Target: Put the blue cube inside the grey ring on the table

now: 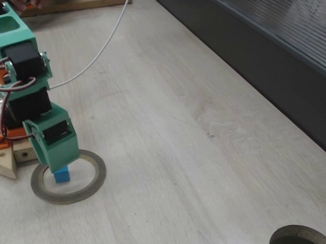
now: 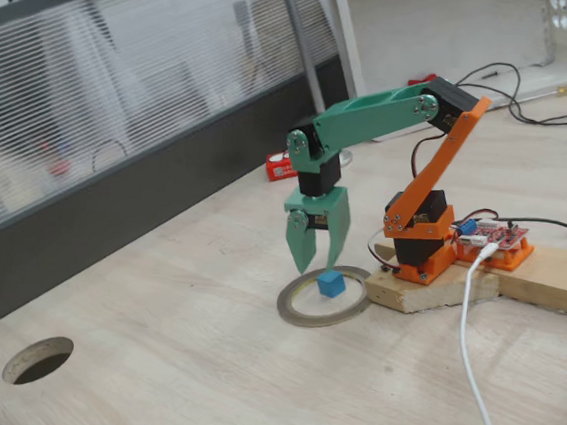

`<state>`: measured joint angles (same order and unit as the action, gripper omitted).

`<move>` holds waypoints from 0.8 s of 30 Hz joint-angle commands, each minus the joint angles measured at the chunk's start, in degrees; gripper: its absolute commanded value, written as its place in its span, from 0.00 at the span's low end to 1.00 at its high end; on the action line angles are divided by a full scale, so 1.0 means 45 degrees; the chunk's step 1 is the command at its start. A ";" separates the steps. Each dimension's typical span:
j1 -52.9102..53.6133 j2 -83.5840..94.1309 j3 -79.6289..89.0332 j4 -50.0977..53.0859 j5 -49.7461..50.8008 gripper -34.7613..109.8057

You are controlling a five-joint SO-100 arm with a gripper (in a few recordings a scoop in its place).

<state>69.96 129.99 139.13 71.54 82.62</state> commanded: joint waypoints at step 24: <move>0.0020 0.0430 -0.3867 0.4805 0.0156 0.25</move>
<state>69.87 129.99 125.68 89.12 82.62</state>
